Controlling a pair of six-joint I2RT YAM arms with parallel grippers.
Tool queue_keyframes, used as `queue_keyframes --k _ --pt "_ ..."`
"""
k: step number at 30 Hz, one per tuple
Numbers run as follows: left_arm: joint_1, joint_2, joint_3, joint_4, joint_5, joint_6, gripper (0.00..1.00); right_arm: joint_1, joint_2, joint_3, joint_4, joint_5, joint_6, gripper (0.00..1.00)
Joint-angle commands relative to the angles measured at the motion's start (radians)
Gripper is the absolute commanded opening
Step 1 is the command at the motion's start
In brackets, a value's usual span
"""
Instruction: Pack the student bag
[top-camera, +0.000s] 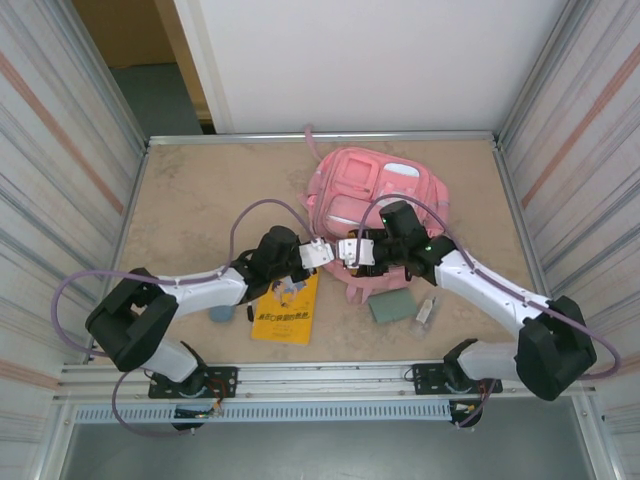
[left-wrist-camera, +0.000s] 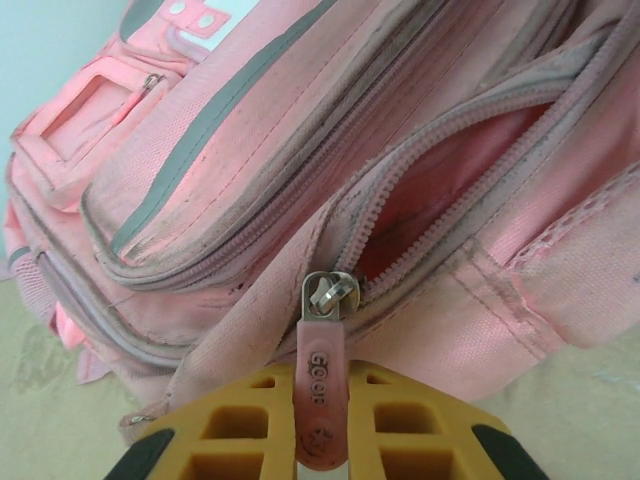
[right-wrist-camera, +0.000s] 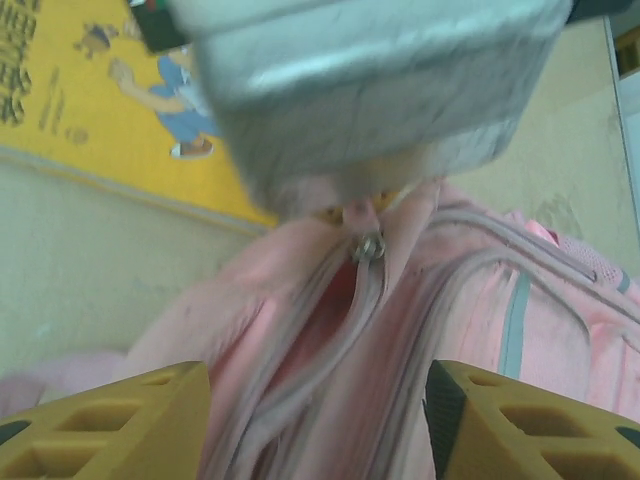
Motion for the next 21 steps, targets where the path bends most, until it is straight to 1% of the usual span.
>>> queue_keyframes --k 1,4,7,9,11,12,13,16,17,21 --pt "-0.011 -0.044 0.021 0.053 0.034 -0.060 0.00 -0.011 0.056 0.039 0.002 0.003 0.116 0.59" --pt "-0.013 -0.049 0.017 0.054 0.039 -0.068 0.00 -0.006 0.107 0.074 -0.057 0.050 0.120 0.59" --pt "-0.013 -0.060 0.012 0.050 0.040 -0.062 0.00 0.002 0.152 0.086 -0.069 0.092 0.125 0.57" --pt "-0.012 -0.060 0.005 0.053 0.038 -0.059 0.00 0.006 0.183 0.099 -0.085 0.084 0.126 0.55" --pt "-0.012 -0.051 0.001 0.060 0.038 -0.053 0.00 0.009 0.210 0.117 -0.104 0.081 0.126 0.47" --pt "-0.012 -0.046 0.002 0.061 0.037 -0.054 0.00 0.010 0.222 0.126 -0.115 0.083 0.124 0.40" --pt "-0.012 -0.044 0.006 0.060 0.035 -0.054 0.00 0.011 0.230 0.131 -0.115 0.081 0.125 0.37" --pt "-0.006 -0.047 0.005 0.057 0.031 -0.045 0.00 0.011 0.244 0.152 -0.139 0.052 0.127 0.33" --pt "-0.001 -0.046 0.007 0.058 0.032 -0.045 0.00 0.012 0.249 0.159 -0.153 0.047 0.130 0.29" --pt "0.031 -0.052 0.003 0.059 0.025 -0.051 0.00 0.011 0.237 0.151 -0.176 0.051 0.125 0.02"
